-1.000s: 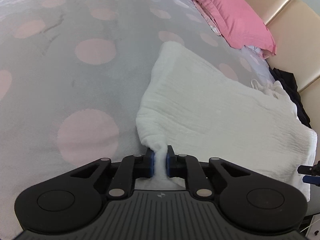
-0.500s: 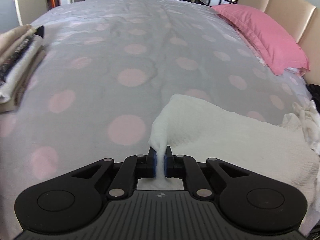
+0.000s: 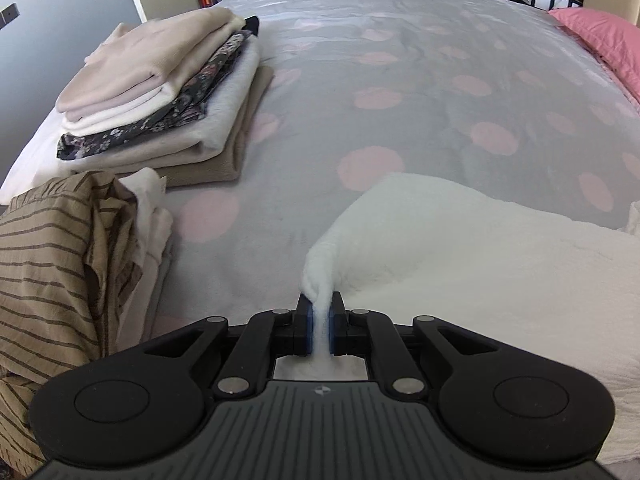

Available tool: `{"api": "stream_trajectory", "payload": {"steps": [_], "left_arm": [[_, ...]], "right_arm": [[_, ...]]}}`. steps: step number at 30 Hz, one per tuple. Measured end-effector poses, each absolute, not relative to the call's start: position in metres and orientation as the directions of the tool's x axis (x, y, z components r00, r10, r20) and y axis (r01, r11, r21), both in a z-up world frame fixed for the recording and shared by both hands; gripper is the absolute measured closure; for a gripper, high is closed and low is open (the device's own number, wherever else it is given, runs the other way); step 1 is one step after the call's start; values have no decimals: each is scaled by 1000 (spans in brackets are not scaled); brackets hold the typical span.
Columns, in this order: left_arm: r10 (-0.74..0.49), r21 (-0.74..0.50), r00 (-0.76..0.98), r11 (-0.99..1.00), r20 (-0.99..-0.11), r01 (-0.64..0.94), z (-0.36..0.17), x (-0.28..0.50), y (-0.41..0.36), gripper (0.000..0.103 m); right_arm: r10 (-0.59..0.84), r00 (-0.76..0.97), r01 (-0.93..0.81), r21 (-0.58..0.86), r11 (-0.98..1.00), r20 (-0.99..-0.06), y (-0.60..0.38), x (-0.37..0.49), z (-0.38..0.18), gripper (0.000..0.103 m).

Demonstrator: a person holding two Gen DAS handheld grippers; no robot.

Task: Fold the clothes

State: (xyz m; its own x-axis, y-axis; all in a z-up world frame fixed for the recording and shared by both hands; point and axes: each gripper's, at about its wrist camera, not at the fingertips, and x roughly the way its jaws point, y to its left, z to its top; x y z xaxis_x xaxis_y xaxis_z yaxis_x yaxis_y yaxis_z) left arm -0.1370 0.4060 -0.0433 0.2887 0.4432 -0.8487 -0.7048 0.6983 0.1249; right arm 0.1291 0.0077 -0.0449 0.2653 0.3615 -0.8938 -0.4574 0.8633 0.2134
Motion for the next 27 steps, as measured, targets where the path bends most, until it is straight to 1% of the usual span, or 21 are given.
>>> {"api": "stream_trajectory", "payload": {"steps": [2,5,7,9,12,14,15,16,17,18,21,24,26,27], "left_arm": [[433,121,271,687,-860,-716,-52,-142,415,97],[447,154,274,713,-852,-684,-60,-141,409,94],[476,178,287,718,-831,-673,-57,-141,402,87],[503,197,302,718,-810,-668,-50,-140,395,85],[556,226,329,707,-764,-670,-39,-139,386,78],[592,234,351,692,-725,-683,-29,-136,380,77],[606,233,362,685,-708,-690,-24,-136,376,76],[611,223,380,685,-695,-693,-19,-133,372,74],[596,198,406,699,-693,-688,-14,-131,367,73],[574,169,432,715,-695,-678,-10,-129,363,73],[431,35,525,795,-734,-605,-6,-116,348,73],[304,-60,569,845,-765,-532,-9,-100,328,73],[273,-53,567,869,-777,-491,-14,-89,312,73],[264,-42,565,882,-782,-470,-17,-84,305,73]], "right_arm": [[395,252,-479,240,844,-883,25,122,-45,51],[418,229,-487,269,831,-879,39,121,-47,51],[427,211,-481,286,828,-879,44,122,-50,51],[435,193,-476,304,825,-879,49,123,-52,50],[448,167,-466,330,821,-878,57,125,-56,50],[457,149,-460,348,817,-877,62,127,-58,51],[461,140,-456,356,815,-876,64,127,-59,54],[465,131,-453,365,814,-875,67,128,-60,67],[469,122,-449,373,812,-874,69,128,-62,72],[474,113,-445,382,810,-873,72,129,-63,81],[486,87,-434,407,804,-869,80,131,-66,94],[505,82,-498,404,767,-859,89,117,-59,94],[492,102,-559,359,747,-864,96,104,-54,88],[487,125,-578,336,744,-865,98,100,-51,80]]}}
